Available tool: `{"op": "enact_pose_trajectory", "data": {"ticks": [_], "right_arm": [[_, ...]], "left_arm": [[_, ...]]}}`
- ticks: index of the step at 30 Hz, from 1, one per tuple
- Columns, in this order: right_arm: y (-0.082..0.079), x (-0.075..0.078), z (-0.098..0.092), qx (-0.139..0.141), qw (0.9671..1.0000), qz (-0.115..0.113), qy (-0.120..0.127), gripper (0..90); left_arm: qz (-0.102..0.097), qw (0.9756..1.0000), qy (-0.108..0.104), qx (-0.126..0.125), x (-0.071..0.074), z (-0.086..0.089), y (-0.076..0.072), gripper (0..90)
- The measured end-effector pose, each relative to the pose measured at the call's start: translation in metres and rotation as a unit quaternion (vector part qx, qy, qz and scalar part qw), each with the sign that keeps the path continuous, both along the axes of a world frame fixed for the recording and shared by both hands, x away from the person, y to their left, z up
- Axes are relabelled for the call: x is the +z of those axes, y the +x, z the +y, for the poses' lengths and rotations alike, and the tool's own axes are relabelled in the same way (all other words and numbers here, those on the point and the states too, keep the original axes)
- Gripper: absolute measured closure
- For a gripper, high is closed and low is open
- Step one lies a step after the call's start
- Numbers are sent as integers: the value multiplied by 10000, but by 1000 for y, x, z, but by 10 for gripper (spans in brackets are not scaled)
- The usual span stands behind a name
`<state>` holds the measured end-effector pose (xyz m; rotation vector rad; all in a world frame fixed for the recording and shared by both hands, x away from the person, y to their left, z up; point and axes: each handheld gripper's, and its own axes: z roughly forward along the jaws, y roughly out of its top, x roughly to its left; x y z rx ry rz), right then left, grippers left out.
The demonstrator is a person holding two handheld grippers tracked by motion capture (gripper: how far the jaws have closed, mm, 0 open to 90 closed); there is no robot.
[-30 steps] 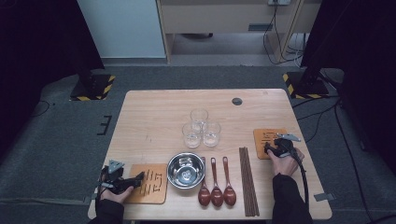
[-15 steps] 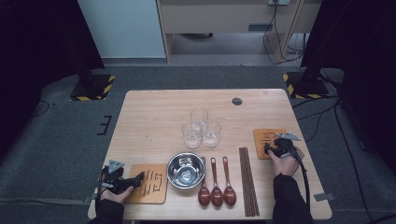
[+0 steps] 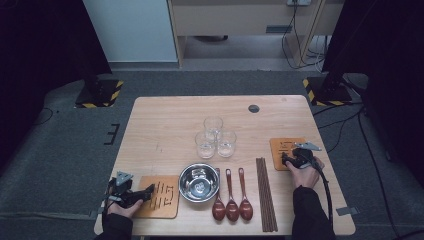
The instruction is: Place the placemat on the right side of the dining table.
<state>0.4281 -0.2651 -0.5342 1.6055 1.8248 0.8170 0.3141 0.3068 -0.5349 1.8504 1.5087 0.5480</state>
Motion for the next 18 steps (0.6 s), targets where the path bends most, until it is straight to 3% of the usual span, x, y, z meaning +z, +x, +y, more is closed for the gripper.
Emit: {"op": "enact_pose_trajectory", "data": {"ticks": [10, 18], "right_arm": [[0, 2, 0, -77, 9999, 4, 71, 396], [-5, 16, 0, 8, 9995, -221, 230, 384]], "left_arm": [[-1, 10000, -2, 1, 0, 0, 0, 19], [-1, 10000, -3, 1, 0, 0, 0, 19]]}}
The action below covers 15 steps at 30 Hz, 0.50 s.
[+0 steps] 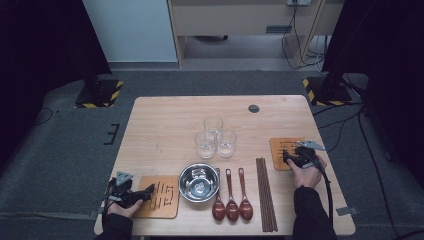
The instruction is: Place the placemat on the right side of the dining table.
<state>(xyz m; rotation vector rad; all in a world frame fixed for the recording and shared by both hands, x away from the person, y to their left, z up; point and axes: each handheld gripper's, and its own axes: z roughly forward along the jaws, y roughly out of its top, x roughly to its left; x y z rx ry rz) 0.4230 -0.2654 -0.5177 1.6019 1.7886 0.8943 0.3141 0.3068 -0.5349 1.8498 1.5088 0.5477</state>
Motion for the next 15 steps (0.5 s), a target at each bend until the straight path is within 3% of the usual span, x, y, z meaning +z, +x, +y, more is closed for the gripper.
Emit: {"op": "enact_pose_trajectory", "data": {"ticks": [4, 9, 15], "right_arm": [[-3, 10, 3, 249, 9993, -191, 187, 375], [-6, 25, 13, 725, 9956, -388, 441, 373], [-10, 46, 31, 1355, 9862, -595, 744, 370]], "left_arm": [[0, 10000, -1, -4, 0, 0, 0, 19], [0, 10000, -2, -4, 0, 0, 0, 19], [1, 10000, -1, -6, 0, 0, 0, 19]]}}
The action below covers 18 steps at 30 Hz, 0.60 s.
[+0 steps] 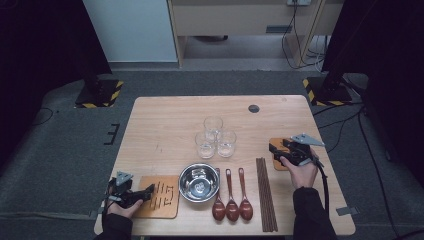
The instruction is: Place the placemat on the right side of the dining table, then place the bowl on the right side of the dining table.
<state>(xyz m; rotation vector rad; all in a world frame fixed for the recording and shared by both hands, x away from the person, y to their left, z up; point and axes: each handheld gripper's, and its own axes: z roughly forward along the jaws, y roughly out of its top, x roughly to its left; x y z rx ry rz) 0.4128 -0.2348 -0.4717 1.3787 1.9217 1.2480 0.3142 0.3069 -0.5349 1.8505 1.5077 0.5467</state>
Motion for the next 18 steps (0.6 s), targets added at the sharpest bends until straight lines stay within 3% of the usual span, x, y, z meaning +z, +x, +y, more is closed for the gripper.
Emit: {"op": "enact_pose_trajectory", "data": {"ticks": [6, 12, 18], "right_arm": [[-7, 21, 16, 541, 9976, -117, 405, 353], [-11, 29, 28, 892, 9937, -125, 664, 342], [-13, 33, 40, 1143, 9912, -79, 666, 334]], "left_arm": [[0, 10000, 2, -9, 0, 0, 0, 19], [1, 10000, 4, -10, 0, 0, 0, 19], [1, 10000, 3, -13, 0, 0, 0, 18]]}}
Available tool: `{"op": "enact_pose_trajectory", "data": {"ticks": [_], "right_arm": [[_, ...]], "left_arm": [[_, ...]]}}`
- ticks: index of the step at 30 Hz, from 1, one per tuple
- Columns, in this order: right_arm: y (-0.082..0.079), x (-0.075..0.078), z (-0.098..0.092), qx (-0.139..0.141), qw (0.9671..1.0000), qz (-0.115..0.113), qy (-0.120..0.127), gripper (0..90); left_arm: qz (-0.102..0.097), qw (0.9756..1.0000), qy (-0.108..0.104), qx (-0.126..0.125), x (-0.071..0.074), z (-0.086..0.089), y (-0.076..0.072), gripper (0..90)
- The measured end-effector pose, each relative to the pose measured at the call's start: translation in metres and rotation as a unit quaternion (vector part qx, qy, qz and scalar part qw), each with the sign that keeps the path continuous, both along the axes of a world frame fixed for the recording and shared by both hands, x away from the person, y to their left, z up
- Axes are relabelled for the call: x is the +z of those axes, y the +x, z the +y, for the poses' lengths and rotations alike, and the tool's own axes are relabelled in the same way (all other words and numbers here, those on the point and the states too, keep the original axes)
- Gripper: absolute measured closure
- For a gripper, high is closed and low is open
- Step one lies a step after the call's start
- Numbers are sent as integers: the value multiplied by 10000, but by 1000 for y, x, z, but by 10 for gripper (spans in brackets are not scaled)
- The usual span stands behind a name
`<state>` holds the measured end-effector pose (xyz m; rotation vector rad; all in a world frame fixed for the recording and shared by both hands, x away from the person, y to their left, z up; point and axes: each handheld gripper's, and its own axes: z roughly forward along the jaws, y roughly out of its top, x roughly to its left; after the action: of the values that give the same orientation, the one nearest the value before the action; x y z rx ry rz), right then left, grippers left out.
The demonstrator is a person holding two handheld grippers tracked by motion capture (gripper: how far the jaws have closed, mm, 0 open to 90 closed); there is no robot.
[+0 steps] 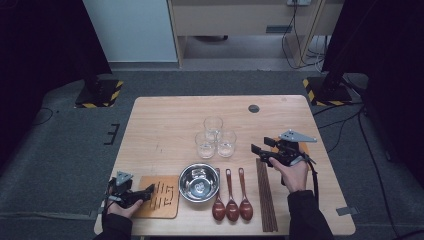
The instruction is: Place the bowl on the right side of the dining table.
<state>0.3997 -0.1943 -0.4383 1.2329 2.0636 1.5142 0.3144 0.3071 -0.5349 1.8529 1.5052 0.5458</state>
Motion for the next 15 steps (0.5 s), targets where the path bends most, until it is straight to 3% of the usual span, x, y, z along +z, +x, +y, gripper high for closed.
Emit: {"op": "enact_pose_trajectory", "data": {"ticks": [15], "right_arm": [[-8, 4, 40, 565, 9983, 33, -104, 334]], "left_arm": [[0, 10000, 1, 0, 0, 0, 0, 18]]}}
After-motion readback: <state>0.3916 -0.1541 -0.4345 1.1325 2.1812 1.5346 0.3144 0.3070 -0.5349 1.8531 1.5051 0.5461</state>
